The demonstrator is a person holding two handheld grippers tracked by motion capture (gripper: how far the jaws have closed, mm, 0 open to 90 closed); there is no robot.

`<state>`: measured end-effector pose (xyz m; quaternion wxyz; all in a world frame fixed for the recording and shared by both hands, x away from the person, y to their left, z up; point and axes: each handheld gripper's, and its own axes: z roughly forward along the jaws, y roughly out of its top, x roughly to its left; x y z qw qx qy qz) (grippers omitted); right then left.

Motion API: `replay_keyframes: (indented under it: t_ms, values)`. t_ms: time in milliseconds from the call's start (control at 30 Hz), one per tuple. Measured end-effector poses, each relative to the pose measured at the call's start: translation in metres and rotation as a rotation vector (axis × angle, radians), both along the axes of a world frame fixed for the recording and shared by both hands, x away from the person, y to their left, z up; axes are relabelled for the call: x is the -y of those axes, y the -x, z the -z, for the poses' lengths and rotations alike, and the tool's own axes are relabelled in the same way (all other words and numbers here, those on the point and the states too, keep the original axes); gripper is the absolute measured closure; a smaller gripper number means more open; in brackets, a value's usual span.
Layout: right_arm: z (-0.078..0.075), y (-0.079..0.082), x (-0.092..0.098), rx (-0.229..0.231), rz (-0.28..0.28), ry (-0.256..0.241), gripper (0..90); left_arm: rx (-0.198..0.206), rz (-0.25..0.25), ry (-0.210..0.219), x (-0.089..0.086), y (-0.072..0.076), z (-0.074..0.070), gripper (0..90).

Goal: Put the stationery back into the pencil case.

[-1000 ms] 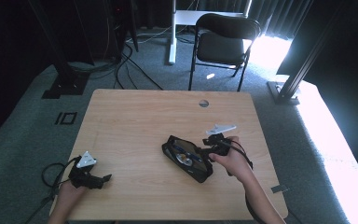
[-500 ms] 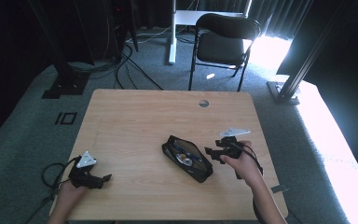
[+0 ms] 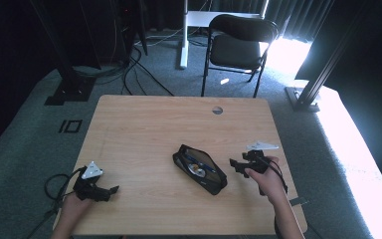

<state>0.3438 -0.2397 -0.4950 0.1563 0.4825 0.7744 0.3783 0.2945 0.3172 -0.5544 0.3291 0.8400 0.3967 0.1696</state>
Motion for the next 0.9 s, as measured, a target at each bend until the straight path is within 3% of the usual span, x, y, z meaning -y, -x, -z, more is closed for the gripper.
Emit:
replay_keyframes:
  t_ms: [200,367,600,767,900]
  values:
    - [0.020,0.001,0.012,-0.011,0.054,0.015,31.8,0.001,0.000,0.001,0.000,0.000,0.000,0.7]
    - [0.028,0.002,0.020,-0.007,0.110,0.014,28.9,0.001,0.000,0.001,0.000,0.000,0.000,0.6]
    - [0.040,0.005,0.028,-0.001,0.178,0.050,27.5,0.001,0.000,0.001,0.000,0.000,0.000,0.7]
    - [0.049,0.008,0.030,-0.008,0.196,0.072,26.0,0.001,0.001,-0.002,0.000,0.000,0.000,0.7]
    - [0.054,0.013,0.031,-0.005,0.227,0.059,24.3,0.001,0.001,0.000,0.000,0.000,0.000,0.7]
